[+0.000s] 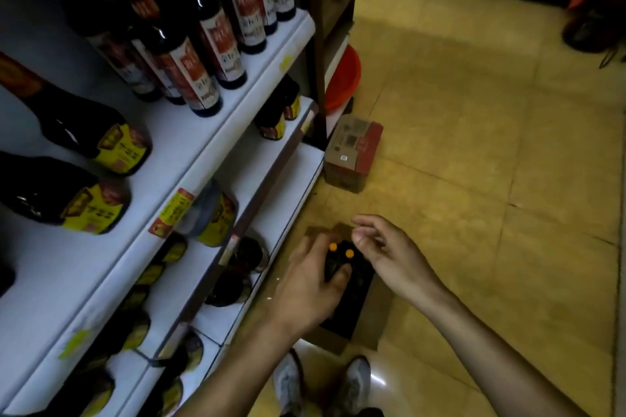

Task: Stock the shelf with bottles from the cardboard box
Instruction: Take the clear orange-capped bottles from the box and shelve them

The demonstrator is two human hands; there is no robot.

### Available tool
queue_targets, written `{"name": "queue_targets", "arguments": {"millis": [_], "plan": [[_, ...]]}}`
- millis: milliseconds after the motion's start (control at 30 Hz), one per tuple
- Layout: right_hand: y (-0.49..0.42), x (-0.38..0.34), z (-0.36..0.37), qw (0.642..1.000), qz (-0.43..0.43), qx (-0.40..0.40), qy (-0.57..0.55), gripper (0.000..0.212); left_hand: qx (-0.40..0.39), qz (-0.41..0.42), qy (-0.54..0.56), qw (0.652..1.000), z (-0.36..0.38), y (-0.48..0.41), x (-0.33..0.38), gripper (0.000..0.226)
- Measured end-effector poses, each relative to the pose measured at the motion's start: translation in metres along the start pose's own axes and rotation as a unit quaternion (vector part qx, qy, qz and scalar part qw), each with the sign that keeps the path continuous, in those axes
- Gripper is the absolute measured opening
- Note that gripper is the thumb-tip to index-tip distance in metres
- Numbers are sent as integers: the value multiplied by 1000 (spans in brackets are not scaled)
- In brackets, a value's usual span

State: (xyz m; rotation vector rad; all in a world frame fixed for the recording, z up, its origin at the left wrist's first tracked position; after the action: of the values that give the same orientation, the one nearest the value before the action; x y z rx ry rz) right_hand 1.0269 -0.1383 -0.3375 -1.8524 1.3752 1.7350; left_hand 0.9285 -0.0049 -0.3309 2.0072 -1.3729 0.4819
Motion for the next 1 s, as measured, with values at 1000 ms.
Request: {"name": "queue_targets", "arguments": {"millis": [1000], "plan": [[-238, 447, 101, 990, 22, 129, 46, 36, -85, 27, 53, 995, 371, -232, -300, 51]]}}
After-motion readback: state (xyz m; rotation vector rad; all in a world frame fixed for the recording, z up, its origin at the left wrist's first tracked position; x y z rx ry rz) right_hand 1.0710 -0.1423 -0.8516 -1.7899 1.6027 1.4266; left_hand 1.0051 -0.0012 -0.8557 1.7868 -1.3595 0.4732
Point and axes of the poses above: each hand's wrist, its own y-axis away from the middle knuckle, its own z-axis out of the palm, x = y × z, the point moved 4 cm from there along -y, towards the middle knuckle, and after that the axes turned 9 degrees about -y, right-handed, at the moved point
